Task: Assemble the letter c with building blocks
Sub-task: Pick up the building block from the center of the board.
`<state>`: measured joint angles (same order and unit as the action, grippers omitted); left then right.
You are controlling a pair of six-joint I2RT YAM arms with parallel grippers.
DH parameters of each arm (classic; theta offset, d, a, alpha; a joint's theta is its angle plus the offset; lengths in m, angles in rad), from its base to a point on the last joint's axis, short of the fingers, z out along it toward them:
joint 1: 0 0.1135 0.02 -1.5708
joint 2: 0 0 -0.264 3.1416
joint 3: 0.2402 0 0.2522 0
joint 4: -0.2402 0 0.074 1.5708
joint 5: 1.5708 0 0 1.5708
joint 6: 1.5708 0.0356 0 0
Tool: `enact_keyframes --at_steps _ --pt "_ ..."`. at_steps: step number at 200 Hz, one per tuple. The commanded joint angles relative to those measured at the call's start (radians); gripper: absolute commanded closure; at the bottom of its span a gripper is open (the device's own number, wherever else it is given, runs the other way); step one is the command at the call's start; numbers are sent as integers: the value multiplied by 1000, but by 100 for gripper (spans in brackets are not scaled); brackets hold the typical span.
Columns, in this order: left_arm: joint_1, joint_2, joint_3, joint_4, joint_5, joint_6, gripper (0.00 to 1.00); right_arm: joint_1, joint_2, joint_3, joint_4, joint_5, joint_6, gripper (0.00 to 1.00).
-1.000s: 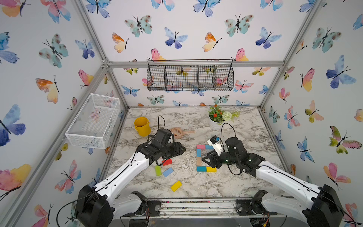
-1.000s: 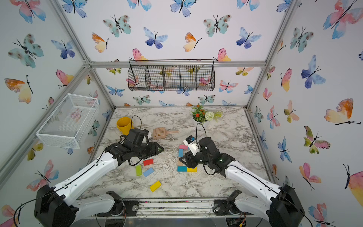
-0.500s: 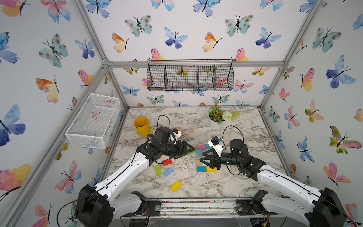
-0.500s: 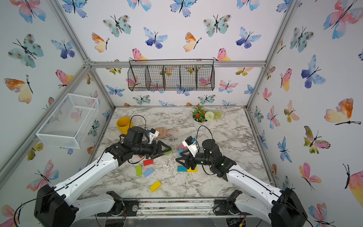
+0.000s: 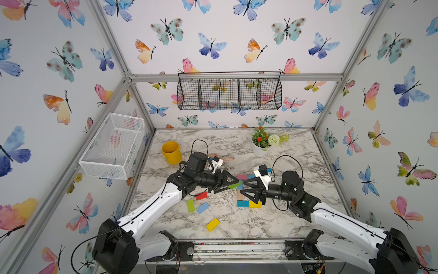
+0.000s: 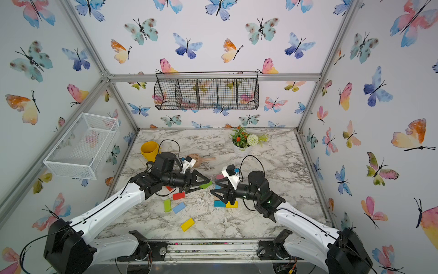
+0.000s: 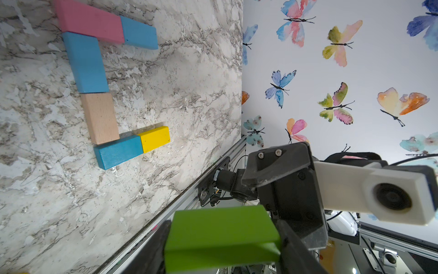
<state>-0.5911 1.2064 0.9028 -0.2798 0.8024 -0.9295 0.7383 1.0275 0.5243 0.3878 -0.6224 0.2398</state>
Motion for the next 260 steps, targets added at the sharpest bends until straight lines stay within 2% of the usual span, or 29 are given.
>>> enact_keyframes --at_steps 1,29,59,91,110,134,167,192,207,232,245,260 --pt "-19 17 37 21 34 -6 44 -5 21 16 64 -16 7 47" --pt "-42 42 65 22 32 -5 44 -5 43 23 67 -10 7 50" --pt "-56 63 81 21 29 -5 44 -5 34 16 68 20 -8 58" --pt "-64 77 87 22 26 -4 44 -5 20 13 59 33 -23 60" --pt "-70 85 92 23 26 -4 44 -5 15 11 54 38 -29 66" --pt "-78 97 97 24 26 -1 44 -5 6 3 61 48 -28 68" --pt "-78 105 104 38 25 -7 44 -5 9 -3 62 47 -30 84" --pt "-78 108 112 42 17 -12 35 -5 9 -7 59 46 -30 93" --pt "-78 110 114 42 20 -11 26 -5 4 -12 56 49 -30 97" --pt "-78 98 108 42 2 -5 14 -5 -15 -15 30 77 -37 97" --pt "-73 86 107 42 -11 7 13 -5 -30 -21 0 130 -36 97" --pt "-56 72 103 37 -19 25 13 -5 -29 -9 -90 253 -32 97"
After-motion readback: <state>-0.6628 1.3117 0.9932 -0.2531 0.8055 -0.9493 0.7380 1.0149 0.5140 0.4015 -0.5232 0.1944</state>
